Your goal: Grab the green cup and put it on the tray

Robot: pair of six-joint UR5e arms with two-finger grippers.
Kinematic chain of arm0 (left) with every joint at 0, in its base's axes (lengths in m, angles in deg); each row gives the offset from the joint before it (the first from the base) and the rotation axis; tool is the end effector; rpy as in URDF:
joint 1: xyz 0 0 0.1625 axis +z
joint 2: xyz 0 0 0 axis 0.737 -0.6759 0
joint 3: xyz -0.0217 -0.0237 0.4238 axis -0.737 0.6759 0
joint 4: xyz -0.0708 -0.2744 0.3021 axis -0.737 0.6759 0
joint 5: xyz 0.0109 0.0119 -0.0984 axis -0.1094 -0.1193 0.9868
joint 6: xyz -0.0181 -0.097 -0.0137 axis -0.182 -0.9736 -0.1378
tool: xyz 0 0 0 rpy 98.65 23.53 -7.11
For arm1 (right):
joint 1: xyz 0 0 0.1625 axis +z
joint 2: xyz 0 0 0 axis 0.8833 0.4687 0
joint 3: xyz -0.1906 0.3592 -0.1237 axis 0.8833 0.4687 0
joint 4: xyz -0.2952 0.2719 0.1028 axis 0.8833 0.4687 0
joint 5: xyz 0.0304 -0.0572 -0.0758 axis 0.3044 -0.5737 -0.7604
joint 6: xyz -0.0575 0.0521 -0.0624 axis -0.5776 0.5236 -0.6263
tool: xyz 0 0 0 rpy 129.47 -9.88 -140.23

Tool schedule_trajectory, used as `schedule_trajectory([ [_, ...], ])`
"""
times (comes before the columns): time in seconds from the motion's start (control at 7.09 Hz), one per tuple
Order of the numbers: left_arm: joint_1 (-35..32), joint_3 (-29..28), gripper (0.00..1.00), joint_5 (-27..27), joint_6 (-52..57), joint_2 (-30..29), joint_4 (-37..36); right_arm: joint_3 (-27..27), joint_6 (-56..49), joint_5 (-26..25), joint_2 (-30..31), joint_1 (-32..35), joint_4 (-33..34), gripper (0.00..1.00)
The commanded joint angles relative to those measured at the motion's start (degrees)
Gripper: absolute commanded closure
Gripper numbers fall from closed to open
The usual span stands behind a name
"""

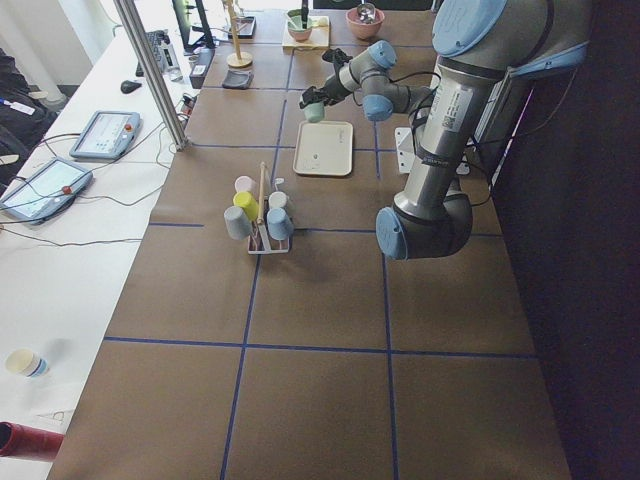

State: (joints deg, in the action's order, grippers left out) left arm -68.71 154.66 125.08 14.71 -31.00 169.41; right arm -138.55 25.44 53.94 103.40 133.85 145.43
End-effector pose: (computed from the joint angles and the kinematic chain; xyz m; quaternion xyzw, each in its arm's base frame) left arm 0.4249 -0.3504 0.1429 0.5567 0.2777 0.2455 0.7434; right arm -0.0933 -0.5118 0.4914 0.0330 -0.3635 0.0005 0.9310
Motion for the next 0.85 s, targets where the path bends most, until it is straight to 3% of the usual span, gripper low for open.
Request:
schedule_trajectory([
  [0.0, 1.45, -9.82, 0.67, -0.05, -3.34, 0.2, 21.32, 0.18, 0.0, 0.0, 0.01, 0.0, 0.0, 0.0],
  [0.28, 2.15, -18.1, 0.69, 0.04, -4.04, -0.24, 36.82, 0.27, 0.09, 0.0, 0.01, 0.0, 0.0, 0.0],
  [0.71, 3.56, -26.11, 0.69, 0.3, -9.03, -1.91, 49.24, 0.45, 0.0, 0.0, 0.01, 0.0, 0.0, 0.0],
])
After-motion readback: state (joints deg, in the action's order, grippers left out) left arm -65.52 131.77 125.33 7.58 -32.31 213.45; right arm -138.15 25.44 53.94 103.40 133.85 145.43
